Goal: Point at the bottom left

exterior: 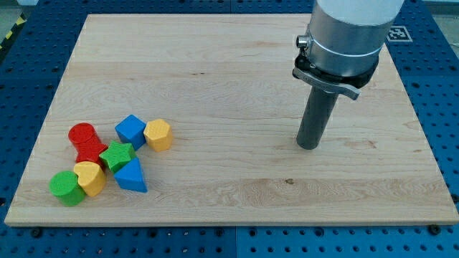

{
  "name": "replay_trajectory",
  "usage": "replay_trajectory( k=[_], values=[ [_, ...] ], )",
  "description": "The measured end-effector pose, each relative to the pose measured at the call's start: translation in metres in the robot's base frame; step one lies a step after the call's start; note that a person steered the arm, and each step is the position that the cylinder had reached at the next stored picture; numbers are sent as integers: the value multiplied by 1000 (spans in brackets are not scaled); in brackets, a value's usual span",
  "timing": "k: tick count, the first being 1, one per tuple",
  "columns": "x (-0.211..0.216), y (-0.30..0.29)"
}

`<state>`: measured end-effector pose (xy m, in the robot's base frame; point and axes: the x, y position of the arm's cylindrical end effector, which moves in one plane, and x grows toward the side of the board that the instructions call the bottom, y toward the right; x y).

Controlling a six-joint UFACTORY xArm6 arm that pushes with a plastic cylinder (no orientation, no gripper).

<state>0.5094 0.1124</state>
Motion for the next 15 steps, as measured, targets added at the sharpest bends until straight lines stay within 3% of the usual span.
replay_trajectory(
  k=[1, 4, 9, 10, 12, 13, 14, 15],
  values=[
    [-10, -7],
    [-73, -124],
    [-79, -373],
    [-51, -407],
    [-9, -417],
    [64, -417],
    [109, -414],
    [107, -413]
  ],
)
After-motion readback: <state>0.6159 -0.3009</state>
